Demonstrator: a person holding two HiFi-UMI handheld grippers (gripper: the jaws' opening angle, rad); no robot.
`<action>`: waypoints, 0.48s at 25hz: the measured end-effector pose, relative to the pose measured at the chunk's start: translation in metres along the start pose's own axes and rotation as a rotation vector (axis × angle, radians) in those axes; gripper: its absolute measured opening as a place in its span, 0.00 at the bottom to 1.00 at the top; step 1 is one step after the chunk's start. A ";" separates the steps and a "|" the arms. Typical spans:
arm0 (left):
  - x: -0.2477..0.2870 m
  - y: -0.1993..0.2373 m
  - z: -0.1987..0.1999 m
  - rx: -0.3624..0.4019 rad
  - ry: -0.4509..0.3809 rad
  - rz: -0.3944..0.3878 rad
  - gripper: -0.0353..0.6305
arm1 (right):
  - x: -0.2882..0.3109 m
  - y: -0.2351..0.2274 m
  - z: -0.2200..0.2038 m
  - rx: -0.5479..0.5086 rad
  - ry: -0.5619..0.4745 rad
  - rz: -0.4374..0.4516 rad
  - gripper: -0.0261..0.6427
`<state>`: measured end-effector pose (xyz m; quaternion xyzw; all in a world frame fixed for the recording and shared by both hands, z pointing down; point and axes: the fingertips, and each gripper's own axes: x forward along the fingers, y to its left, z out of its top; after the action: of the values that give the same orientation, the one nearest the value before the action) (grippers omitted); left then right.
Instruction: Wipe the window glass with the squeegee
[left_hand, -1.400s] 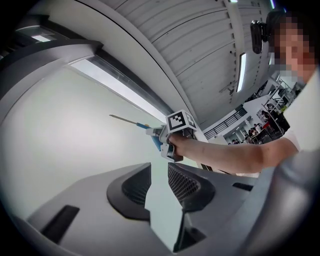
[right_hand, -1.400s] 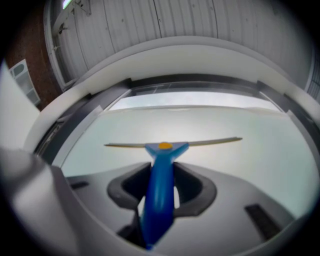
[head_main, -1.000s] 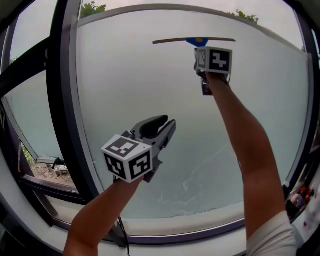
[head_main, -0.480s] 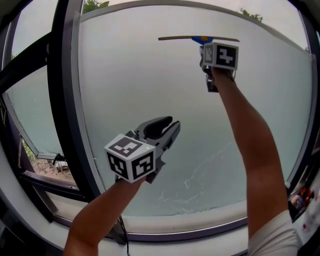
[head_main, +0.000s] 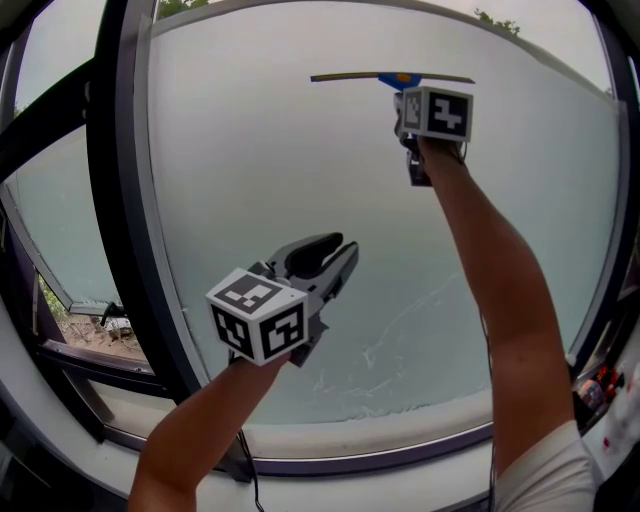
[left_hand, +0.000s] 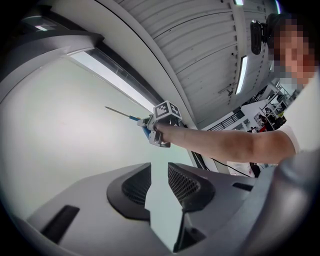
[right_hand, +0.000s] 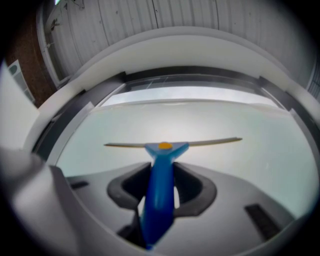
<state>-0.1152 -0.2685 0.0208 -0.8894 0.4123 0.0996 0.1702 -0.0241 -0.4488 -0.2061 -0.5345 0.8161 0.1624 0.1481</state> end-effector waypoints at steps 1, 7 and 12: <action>0.000 0.000 -0.001 -0.003 0.002 0.000 0.24 | -0.001 0.000 -0.002 -0.001 0.003 0.000 0.26; -0.002 -0.003 -0.010 -0.018 0.014 -0.005 0.24 | -0.007 0.002 -0.015 0.002 0.015 -0.002 0.26; -0.005 -0.003 -0.015 -0.029 0.022 -0.004 0.24 | -0.012 0.003 -0.024 0.012 0.023 -0.007 0.26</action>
<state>-0.1151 -0.2691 0.0370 -0.8936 0.4111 0.0954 0.1530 -0.0241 -0.4476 -0.1790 -0.5384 0.8167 0.1511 0.1425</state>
